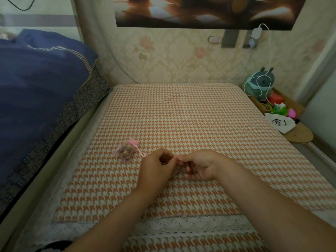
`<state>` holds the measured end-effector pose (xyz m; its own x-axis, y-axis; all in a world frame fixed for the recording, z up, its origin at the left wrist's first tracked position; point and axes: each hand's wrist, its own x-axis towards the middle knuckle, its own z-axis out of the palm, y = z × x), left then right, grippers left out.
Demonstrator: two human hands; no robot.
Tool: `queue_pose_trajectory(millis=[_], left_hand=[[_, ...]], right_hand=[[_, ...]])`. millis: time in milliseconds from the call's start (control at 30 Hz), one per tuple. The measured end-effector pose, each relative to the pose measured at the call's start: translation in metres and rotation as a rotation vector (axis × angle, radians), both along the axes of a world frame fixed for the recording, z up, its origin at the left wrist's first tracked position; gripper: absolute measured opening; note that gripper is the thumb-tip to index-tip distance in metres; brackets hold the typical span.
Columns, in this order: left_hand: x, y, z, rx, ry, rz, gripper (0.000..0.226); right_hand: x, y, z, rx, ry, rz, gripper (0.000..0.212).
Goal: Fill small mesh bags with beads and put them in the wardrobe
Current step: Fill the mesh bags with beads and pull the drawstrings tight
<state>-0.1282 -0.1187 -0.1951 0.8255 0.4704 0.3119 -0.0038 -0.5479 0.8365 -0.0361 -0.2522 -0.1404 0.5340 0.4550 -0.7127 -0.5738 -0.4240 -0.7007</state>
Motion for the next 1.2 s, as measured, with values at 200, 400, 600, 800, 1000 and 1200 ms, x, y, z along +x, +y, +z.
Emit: queue_pose_trajectory(millis=[200, 400, 600, 800, 1000, 1200], left_hand=[[-0.003, 0.003, 0.001, 0.073, -0.024, -0.056, 0.015], [-0.006, -0.007, -0.010, -0.012, -0.007, 0.000, 0.015], [-0.006, -0.014, -0.010, -0.021, -0.022, 0.025, 0.017], [-0.004, -0.019, -0.003, -0.116, -0.006, 0.077, 0.019], [0.002, 0.001, 0.003, -0.241, 0.169, 0.101, 0.014], [0.000, -0.010, 0.000, -0.353, 0.100, 0.225, 0.017]], right_hand=[[-0.001, -0.001, -0.001, 0.023, -0.012, 0.001, 0.013], [-0.010, -0.002, -0.013, -0.037, -0.371, 0.001, 0.018], [-0.015, 0.005, -0.018, -0.006, -0.294, -0.137, 0.029], [-0.014, 0.006, -0.015, 0.044, -0.064, -0.129, 0.012], [0.001, 0.003, -0.013, 0.027, -0.193, -0.121, 0.014], [0.005, 0.002, -0.013, -0.094, -0.507, -0.156, 0.008]])
